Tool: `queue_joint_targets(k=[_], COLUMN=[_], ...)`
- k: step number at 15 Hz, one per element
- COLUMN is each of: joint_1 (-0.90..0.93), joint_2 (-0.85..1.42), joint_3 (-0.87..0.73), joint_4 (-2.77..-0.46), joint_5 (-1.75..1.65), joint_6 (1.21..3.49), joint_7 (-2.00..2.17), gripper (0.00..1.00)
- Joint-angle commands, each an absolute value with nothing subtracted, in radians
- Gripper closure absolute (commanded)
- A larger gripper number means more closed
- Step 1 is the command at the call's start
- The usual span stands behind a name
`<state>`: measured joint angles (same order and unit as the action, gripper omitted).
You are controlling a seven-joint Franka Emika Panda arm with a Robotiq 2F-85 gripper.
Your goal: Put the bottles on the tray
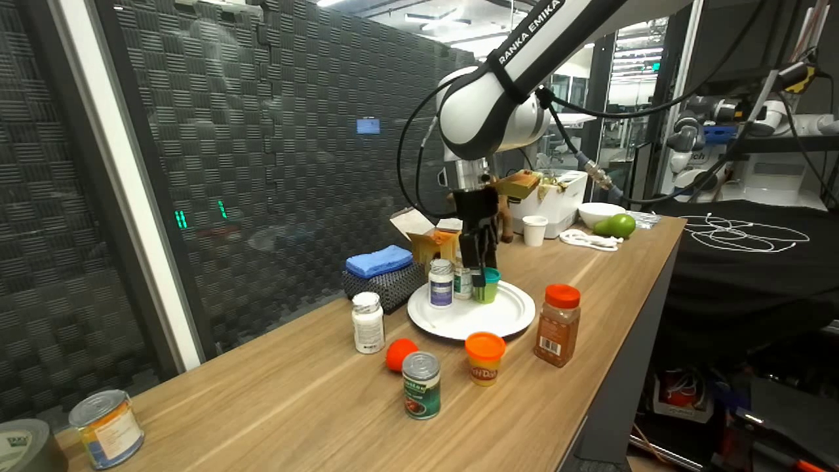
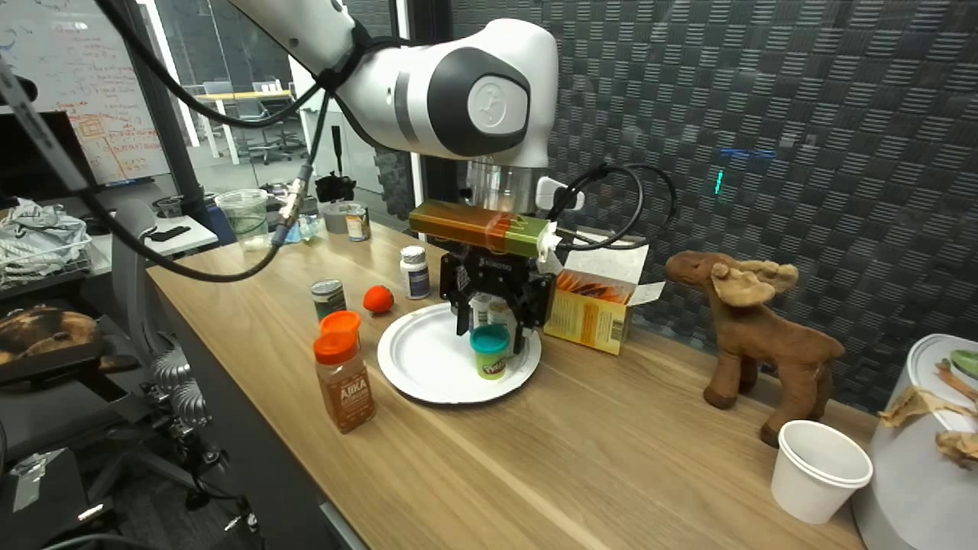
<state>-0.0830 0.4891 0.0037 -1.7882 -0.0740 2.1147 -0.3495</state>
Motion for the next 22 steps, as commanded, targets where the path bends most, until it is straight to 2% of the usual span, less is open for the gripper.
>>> queue_joint_targets(k=[1, 14, 22], joint_1=[-0.093, -0.056, 0.007], joint_2=[0.398, -0.048, -0.176], joint_3=[0.011, -0.021, 0.025], joint_4=[-1.861, -2.293, -2.48], joint_5=[-0.065, -0.104, -0.099], joint_6=[2.124, 2.195, 2.262], joint_7=[-0.355, -0.063, -0.046], gripper=[0.0, 0.0, 0.0])
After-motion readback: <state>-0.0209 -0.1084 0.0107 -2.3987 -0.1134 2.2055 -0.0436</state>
